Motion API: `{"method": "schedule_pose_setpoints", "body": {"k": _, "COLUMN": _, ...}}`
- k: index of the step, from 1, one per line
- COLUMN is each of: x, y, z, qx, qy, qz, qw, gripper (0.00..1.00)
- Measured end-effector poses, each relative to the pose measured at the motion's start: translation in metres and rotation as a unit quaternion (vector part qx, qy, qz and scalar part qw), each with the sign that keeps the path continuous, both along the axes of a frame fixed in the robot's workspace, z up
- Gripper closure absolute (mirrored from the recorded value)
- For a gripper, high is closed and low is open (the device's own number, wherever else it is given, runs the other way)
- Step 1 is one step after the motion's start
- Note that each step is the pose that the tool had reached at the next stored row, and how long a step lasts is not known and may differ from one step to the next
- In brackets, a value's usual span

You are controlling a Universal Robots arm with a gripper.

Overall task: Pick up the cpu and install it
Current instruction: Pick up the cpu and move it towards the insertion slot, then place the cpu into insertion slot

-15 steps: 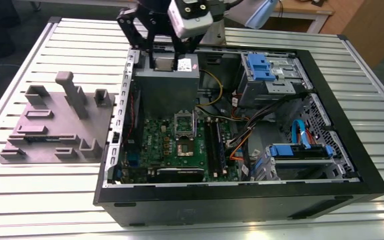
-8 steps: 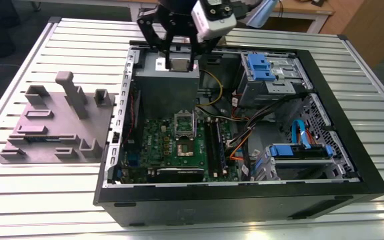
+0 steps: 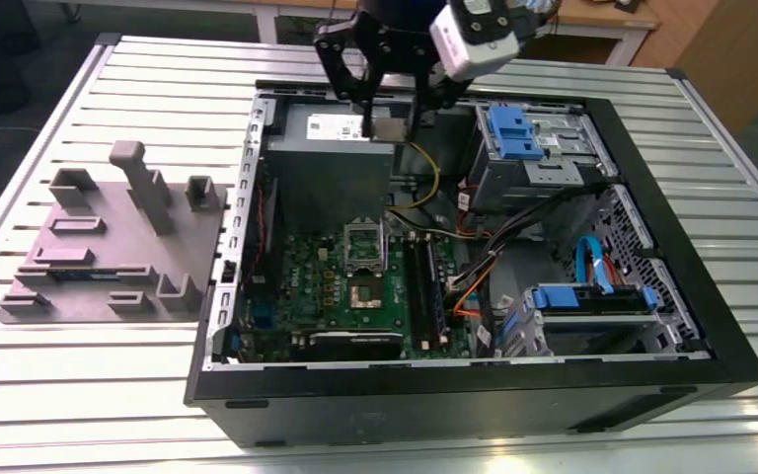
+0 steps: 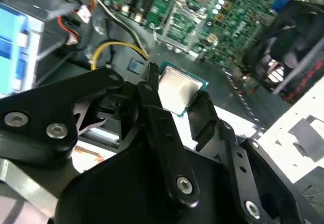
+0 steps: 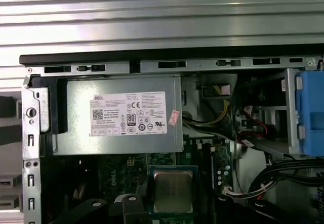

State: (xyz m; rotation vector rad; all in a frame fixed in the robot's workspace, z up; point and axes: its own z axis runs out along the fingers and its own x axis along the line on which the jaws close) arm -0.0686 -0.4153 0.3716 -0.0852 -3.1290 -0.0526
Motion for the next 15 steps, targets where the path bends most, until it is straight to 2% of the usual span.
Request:
{"method": "schedule_pose_setpoints", "body": {"k": 4, "x": 0.0147, "y": 0.0000, "z": 0.0000, "qx": 0.0000, "qy": 0.0000, "qz": 0.000, "qw": 1.00000, "gripper": 0.53}}
{"method": "schedule_pose_setpoints", "body": {"k": 15, "x": 0.0164, "y": 0.0000, "z": 0.0000, "qx": 0.0000, "qy": 0.0000, "qz": 0.000, "qw": 1.00000, "gripper": 0.53}}
